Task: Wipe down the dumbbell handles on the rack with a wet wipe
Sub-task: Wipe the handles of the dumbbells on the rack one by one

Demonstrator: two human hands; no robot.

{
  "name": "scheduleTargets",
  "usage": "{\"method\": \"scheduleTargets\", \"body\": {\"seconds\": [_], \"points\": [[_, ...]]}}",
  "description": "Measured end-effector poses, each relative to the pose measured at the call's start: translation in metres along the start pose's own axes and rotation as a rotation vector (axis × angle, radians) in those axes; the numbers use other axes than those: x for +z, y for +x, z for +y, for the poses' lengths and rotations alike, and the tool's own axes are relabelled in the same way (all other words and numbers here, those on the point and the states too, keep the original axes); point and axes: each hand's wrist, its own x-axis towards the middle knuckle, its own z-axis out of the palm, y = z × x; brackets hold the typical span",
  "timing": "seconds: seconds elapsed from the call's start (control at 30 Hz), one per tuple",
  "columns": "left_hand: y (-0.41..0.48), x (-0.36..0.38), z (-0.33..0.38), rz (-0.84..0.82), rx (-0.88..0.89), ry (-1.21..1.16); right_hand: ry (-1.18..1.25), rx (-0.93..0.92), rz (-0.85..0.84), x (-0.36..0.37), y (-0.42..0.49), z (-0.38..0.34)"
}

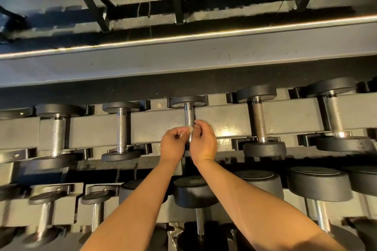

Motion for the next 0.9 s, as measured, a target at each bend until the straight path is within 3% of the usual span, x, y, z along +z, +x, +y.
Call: {"method": "scheduleTargets", "body": {"seconds": [0.2, 0.4, 0.53, 0.63, 0.77, 0.9], "points": [[-0.018, -0.006, -0.002, -0.063, -0.108, 0.007, 0.118, -0.002, -0.108, -0.01, -0.002, 0.002], [-0.037, -0.004, 0.004, 0.033, 0.047, 0.055, 0.214, -0.022, -0.263, -0.039, -0.016, 0.005], [-0.041, 0.003, 0.01, -0.008, 0.108, 0.058, 0.217, 0.031, -0.375, -0.044, -0.016, -0.001], [-0.033, 0.004, 0.016, -0.03, 0.131, 0.05, 0.271, 0.023, -0.322, -0.044, -0.007, -0.007], [-0.028, 0.014, 0.002, 0.035, 0.21, 0.197, 0.111, -0.143, -0.155, -0.034, 0.021, -0.02], [-0.03, 0.024, -0.009, 0.167, 0.223, 0.24, 0.221, -0.148, -0.213, -0.021, 0.045, -0.037]]}}
